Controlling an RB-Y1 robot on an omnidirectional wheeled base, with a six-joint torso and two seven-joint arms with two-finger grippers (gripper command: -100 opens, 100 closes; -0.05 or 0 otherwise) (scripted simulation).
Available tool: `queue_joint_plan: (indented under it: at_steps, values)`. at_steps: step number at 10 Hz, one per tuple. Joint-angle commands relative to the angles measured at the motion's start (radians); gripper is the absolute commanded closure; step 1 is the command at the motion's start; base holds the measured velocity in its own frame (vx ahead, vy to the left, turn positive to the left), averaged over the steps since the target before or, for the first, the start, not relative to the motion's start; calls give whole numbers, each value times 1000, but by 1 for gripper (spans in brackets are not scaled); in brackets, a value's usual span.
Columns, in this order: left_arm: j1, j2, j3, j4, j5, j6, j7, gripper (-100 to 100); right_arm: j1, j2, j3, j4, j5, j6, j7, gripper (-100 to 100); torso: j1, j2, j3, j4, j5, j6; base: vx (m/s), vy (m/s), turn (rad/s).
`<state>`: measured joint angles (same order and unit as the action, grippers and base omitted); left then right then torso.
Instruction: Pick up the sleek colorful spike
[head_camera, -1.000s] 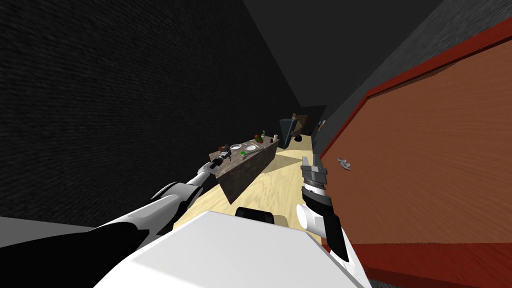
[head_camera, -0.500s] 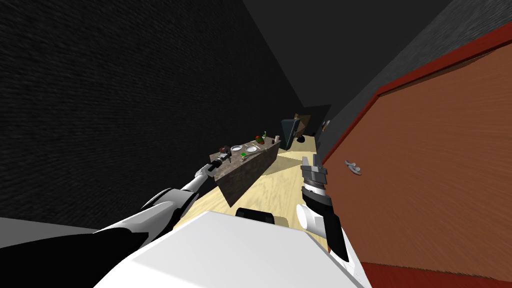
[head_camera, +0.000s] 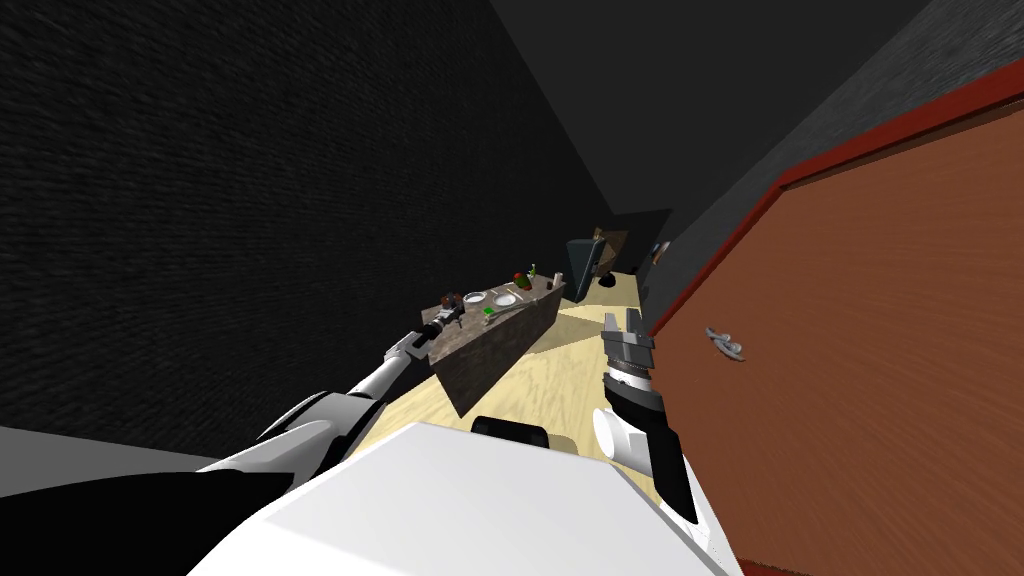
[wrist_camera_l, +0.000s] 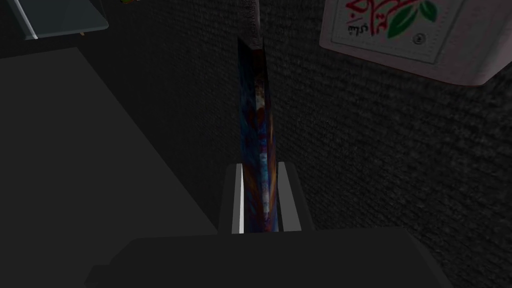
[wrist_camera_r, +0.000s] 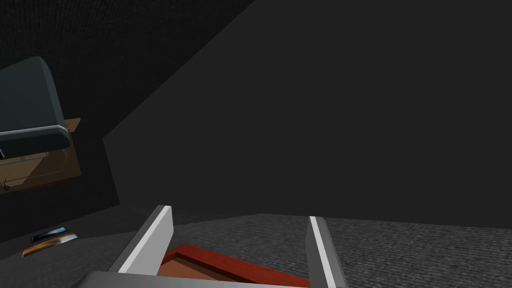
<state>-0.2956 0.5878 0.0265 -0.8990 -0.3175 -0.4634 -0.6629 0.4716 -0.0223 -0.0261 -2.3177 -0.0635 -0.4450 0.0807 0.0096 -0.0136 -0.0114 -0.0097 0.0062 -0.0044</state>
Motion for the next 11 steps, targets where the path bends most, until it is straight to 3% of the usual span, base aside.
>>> queue_joint_plan:
  at_steps: [1,2,3,4,5,7,8,9,10,11]
  values:
    - [50,3,3,-50,-18,1,23,100,0,0,0,0,0,0,0,0,0,0,0,0,0,0,121,-30,129]
    - [85,3,3,-97,-18,1,23,100,0,0,0,0,0,0,0,0,-1,-3,-1,-1,-1,-2,117,-24,123]
    - [92,3,3,-132,-18,1,23,100,0,0,0,0,0,0,0,0,0,-3,-2,-1,0,-2,43,-4,9]
    - [133,6,5,-159,-35,9,49,100,0,0,0,0,0,0,0,0,1,-1,-1,-1,0,0,94,-14,114]
    - [158,6,5,-184,-35,9,49,100,0,0,0,0,0,0,0,0,1,-3,-2,-2,0,-3,115,-16,97]
    - [177,6,5,-238,-35,9,49,100,0,0,0,0,0,0,0,0,6,-2,-4,-5,3,-4,31,1,20]
    - [228,10,7,-272,-52,18,75,100,0,0,0,0,0,0,0,0,6,0,-3,-5,3,-3,83,-10,147]
    - [261,10,7,-315,-52,18,75,100,0,0,0,0,0,0,0,0,6,-3,-4,-6,3,-5,113,-12,124]
    - [262,10,7,-346,-52,18,75,100,0,0,0,0,0,0,0,0,6,-5,-6,-6,3,-4,55,-13,12]
    - [310,14,9,-375,-69,26,102,100,0,0,0,0,0,0,0,0,6,-4,-5,-6,3,-2,113,-31,150]
